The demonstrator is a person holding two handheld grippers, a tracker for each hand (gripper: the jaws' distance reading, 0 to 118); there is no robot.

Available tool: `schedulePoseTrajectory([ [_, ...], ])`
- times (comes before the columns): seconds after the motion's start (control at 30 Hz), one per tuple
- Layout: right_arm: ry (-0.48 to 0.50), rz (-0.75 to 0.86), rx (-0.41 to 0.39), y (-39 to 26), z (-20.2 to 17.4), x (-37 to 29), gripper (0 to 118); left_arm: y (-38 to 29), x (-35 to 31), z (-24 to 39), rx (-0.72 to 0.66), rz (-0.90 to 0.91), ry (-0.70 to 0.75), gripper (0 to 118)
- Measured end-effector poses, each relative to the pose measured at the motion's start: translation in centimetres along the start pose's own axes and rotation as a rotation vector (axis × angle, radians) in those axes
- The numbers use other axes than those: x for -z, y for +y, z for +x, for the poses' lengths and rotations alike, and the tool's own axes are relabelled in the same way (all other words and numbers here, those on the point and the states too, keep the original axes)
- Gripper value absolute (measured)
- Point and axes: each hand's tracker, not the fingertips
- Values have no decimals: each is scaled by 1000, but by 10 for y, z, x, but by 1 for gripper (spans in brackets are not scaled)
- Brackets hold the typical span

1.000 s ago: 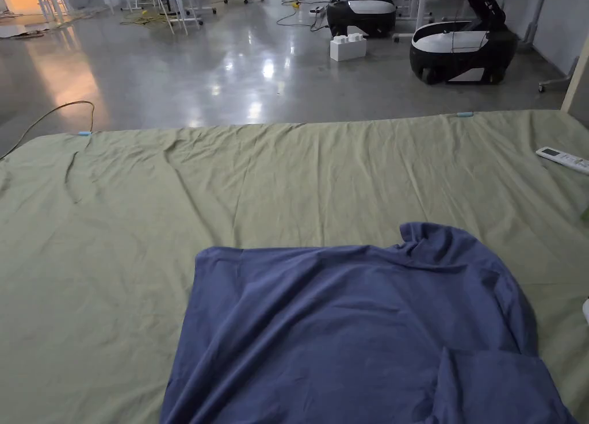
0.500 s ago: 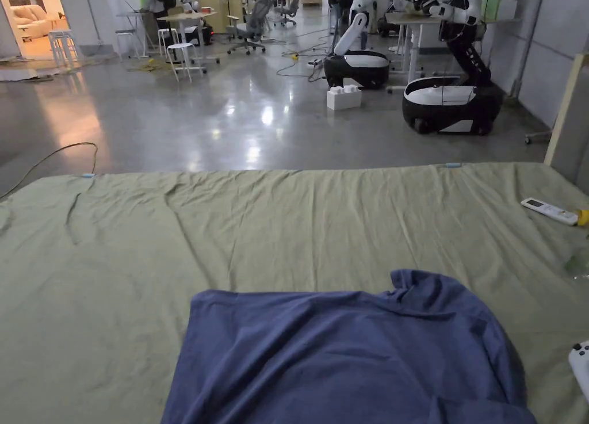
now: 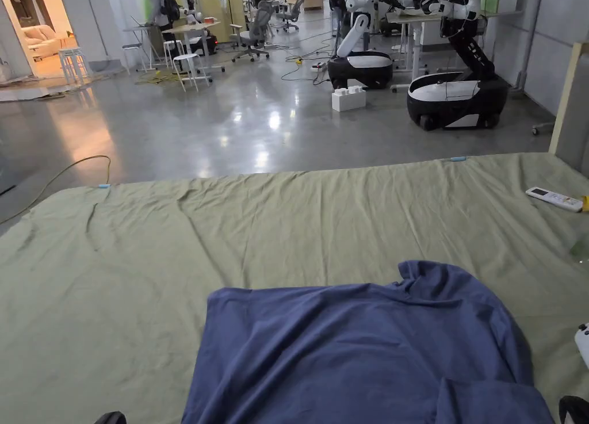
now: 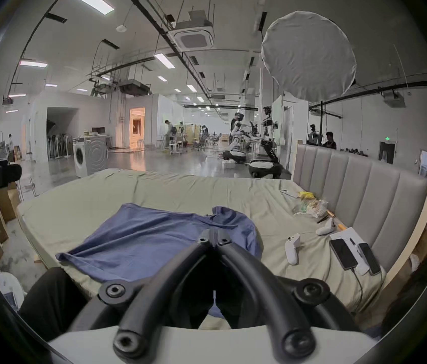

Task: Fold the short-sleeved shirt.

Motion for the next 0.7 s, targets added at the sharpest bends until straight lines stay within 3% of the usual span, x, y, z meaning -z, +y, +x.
schedulePoseTrajectory([
  [0.03, 4, 27, 4, 2, 0, -1, 0, -1, -1, -5, -9, -7, 6, 0],
  [0.1, 45, -42, 137, -3, 4, 1, 0, -3, -3, -13, -24, -9, 14, 0],
  [0.13, 26, -5, 87, 0, 5, -1, 0, 0, -4, -15, -33, -13, 19, 0],
  [0.37, 17, -9, 106, -1, 6, 3, 0, -22, 9, -38, -88, -76, 13, 1],
  [0.43, 24, -10, 118, -3, 7, 4, 0, -40, 23, -47, -127, -153, 2, 19],
  [0.53, 36, -40, 112, -7, 9, 6, 0, -76, 41, -61, -153, -277, -40, 36],
  [0.57, 36, -47, 111, -9, 10, 7, 0, -88, 47, -64, -144, -303, -35, 61],
  [0.6, 34, -62, 123, -11, 12, 8, 0, -102, 55, -67, -135, -331, -36, 72],
  [0.7, 35, -98, 192, -20, 18, 12, 0, -137, 81, -74, -154, -399, -70, 74],
])
